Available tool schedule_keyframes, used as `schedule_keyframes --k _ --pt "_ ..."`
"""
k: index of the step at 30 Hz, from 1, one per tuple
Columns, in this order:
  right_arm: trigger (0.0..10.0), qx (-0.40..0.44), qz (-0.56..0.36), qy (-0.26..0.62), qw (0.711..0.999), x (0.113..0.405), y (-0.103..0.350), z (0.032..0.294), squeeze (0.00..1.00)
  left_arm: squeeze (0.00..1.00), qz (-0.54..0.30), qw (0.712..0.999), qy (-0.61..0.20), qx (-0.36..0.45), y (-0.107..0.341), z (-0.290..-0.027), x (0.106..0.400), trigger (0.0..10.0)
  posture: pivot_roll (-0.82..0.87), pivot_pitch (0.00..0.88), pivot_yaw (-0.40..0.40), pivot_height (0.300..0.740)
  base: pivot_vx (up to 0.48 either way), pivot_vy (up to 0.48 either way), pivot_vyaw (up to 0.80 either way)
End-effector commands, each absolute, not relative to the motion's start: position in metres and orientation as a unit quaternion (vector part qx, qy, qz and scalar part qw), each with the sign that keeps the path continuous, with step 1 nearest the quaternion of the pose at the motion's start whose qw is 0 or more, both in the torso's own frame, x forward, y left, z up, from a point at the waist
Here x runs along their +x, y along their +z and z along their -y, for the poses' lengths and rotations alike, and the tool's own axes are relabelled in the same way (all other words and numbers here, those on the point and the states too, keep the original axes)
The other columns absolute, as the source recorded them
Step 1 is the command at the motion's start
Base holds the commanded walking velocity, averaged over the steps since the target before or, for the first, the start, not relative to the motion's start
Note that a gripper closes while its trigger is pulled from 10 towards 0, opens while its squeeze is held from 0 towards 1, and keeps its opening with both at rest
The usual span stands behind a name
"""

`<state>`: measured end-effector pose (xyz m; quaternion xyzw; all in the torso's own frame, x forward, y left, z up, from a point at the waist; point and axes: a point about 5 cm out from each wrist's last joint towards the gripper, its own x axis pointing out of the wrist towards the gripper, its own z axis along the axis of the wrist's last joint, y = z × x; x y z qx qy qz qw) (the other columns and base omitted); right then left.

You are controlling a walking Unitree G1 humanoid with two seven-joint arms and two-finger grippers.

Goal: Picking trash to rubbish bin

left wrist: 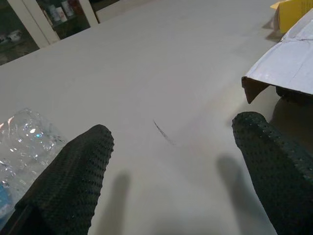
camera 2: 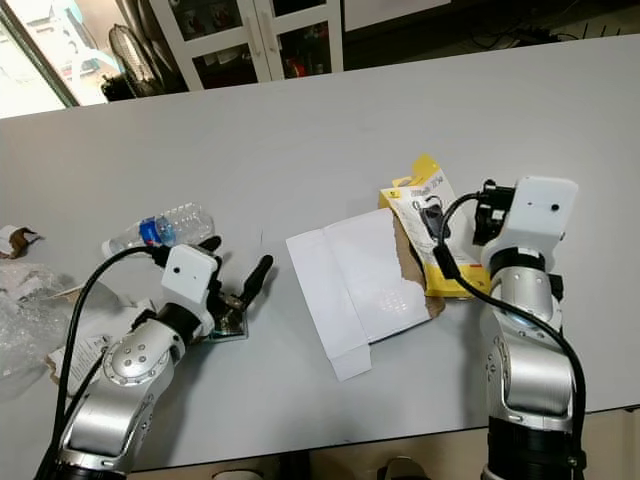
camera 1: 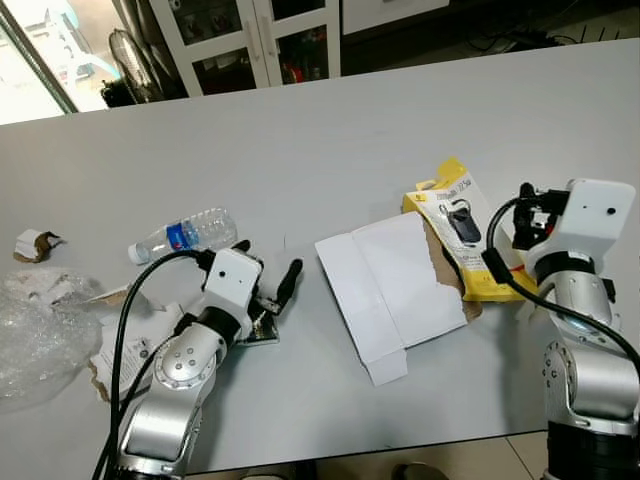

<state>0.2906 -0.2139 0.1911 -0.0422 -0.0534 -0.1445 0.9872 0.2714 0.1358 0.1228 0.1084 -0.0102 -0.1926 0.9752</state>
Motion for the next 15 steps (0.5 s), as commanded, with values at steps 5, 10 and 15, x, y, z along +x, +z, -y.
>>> schedule_keyframes --k 5,10,15 --pt "10.0 -0.013 0.032 -0.081 0.996 0.292 0.182 0.196 0.0 0.0 0.008 0.975 -0.193 0.11 0.123 -0.135 0.273 10.0 -0.03 0.167 0.11 0.74 0.0 0.0 0.0" --pt "10.0 0.036 -0.001 -0.039 0.999 0.295 0.169 0.19 0.0 0.0 0.006 0.975 -0.191 0.11 0.122 -0.135 0.271 10.0 -0.03 0.168 0.107 0.74 0.0 0.0 0.0" --pt "10.0 0.048 -0.026 -0.04 0.998 0.298 0.161 0.195 0.0 0.0 0.005 0.976 -0.19 0.111 0.122 -0.135 0.271 10.0 -0.03 0.17 0.101 0.74 0.0 0.0 0.0"
